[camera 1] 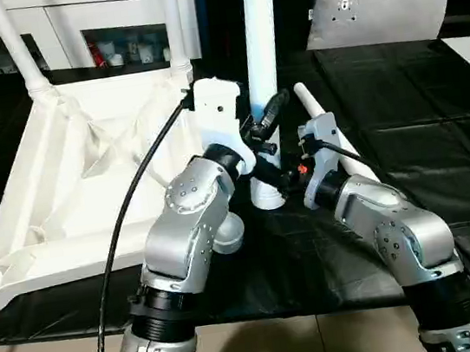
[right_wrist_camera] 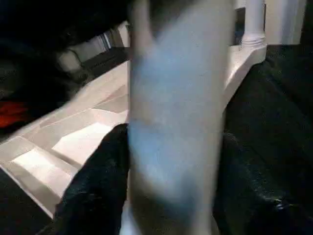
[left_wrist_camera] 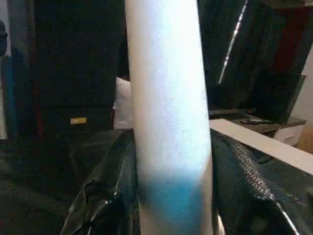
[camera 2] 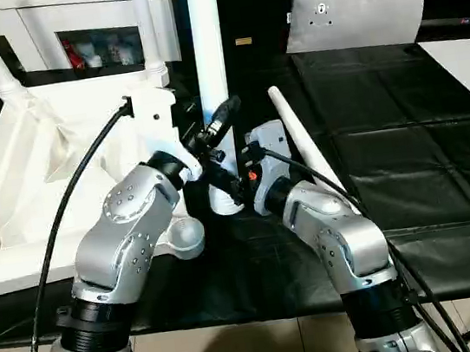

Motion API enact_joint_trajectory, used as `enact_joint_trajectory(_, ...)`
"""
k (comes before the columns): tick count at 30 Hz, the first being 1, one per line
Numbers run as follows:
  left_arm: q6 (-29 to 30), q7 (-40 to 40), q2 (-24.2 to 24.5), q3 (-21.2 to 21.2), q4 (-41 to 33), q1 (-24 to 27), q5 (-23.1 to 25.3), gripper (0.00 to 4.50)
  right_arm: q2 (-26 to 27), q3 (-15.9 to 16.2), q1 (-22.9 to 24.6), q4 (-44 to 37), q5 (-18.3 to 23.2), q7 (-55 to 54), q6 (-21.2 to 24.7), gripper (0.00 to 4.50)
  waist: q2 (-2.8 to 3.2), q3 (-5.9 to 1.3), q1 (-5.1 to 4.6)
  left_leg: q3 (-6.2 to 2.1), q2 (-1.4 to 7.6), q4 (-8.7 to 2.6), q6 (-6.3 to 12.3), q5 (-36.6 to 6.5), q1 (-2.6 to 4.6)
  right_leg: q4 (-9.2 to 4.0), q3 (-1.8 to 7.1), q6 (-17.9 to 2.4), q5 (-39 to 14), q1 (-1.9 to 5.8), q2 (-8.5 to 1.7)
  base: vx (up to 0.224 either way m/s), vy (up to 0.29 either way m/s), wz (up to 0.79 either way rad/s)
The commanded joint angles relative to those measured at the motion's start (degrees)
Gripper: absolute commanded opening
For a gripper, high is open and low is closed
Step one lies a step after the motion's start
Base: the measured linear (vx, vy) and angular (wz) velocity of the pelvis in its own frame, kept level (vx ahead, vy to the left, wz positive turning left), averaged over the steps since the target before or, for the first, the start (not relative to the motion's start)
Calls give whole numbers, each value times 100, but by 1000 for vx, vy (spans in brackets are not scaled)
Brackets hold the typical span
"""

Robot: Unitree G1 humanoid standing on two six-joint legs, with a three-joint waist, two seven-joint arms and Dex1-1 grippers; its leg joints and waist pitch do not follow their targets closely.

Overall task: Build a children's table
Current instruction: Pick table leg

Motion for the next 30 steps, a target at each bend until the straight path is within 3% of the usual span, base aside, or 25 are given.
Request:
enact_joint_trajectory(1, -45, 22, 97, 198, 50, -97, 32, 187, -127, -204, 78, -124, 34, 58, 26, 296, -29, -342, 9, 34, 196, -430, 248, -405, -104, -463, 298, -760, -1356, 399, -417, 0, 0, 0)
enact_joint_trajectory(6, 84, -121, 194, 332, 77, -151, -136, 185, -287, -358, 66, -73, 88, 106, 39, 338, -19, -351, 2, 32, 206, -426, 255, -346, -97, -449, 297, -837, -1255, 388, -419, 0, 0, 0)
enact_joint_trajectory(8, 282, -328, 257, 417, 64, -183, -374, 185, -429, -486, 101, -97, 240, 240, 153, 354, -62, -361, 8, 39, 203, -423, 283, -318, -90, -442, 295, -894, -1207, 396, -423, 0, 0, 0)
enact_joint_trajectory(9, 458, -494, 302, 489, 51, -208, -570, 185, -540, -585, 136, -128, 365, 359, 245, 365, -34, -357, 32, 40, 206, -422, 297, -299, -74, -435, 299, -937, -1197, 381, -426, 0, 0, 0)
enact_joint_trajectory(10, 676, -731, 366, 640, 47, -259, -873, 185, -705, -783, 199, -205, 703, 600, 543, 375, -46, -357, 53, 49, 194, -411, 322, -296, -66, -431, 299, -961, -1193, 392, -424, 0, 0, 0)
enact_joint_trajectory(13, 924, -896, 387, 813, 74, -325, -1202, 185, -884, -887, 257, -292, 1017, 879, 881, 398, -52, -362, 101, 49, 197, -402, 422, -187, -78, -421, 292, -1033, -1105, 400, -425, 0, 0, 0)
enact_joint_trajectory(15, 1338, -1323, 437, 966, 31, -385, -1784, 185, -1060, -993, 323, -402, 1405, 1226, 1223, 418, -36, -369, 113, 53, 178, -391, 447, -153, -90, -432, 284, -1016, -1131, 424, -428, 0, 0, 0)
enact_joint_trajectory(18, 1884, -1677, 423, 1210, 5, -488, -2543, 185, -1033, -1299, 270, -462, 1973, 1282, 1497, 444, -40, -362, 130, 61, 176, -395, 434, -192, -80, -448, 278, -1092, -1353, 398, -440, 0, 0, 0)
enact_joint_trajectory(22, 2276, -1822, 342, 1496, 27, -630, -3222, 185, -1031, -1439, 245, -475, 2252, 1303, 1672, 450, -43, -365, 152, 61, 191, -404, 393, -154, -76, -444, 269, -1086, -1349, 395, -423, 0, 0, 0)
enact_joint_trajectory(23, 2474, -1856, 264, 1696, 48, -718, -3621, 185, -1053, -1448, 296, -518, 2336, 1393, 1759, 450, -75, -362, 154, 63, 184, -404, 399, -151, -96, -460, 269, -1058, -1376, 411, -432, 0, 0, 0)
enact_joint_trajectory(30, 2822, -2020, 317, 1826, 44, -798, -4096, 185, -1000, -1600, 350, -652, 2806, 1415, 1952, 450, -72, -361, 166, 63, 185, -409, 409, -105, -82, -484, 263, -918, -1598, 390, -419, 0, 0, 0)
